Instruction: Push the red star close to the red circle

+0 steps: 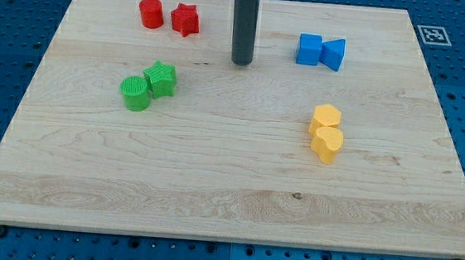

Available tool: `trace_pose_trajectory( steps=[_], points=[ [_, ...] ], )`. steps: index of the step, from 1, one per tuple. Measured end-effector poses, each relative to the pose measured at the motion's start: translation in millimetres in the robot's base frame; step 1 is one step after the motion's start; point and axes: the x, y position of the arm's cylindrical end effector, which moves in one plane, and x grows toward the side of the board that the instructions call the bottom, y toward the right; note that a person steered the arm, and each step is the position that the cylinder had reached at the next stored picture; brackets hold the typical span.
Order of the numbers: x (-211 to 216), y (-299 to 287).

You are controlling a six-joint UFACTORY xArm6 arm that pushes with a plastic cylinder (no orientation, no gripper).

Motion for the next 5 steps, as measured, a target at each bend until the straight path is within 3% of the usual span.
trace_pose_trajectory(
  steps=[2,3,5],
  points=[
    [-40.8,-6.7],
    [-82.0,-24.3],
    [-85.4,-64.9]
  ],
)
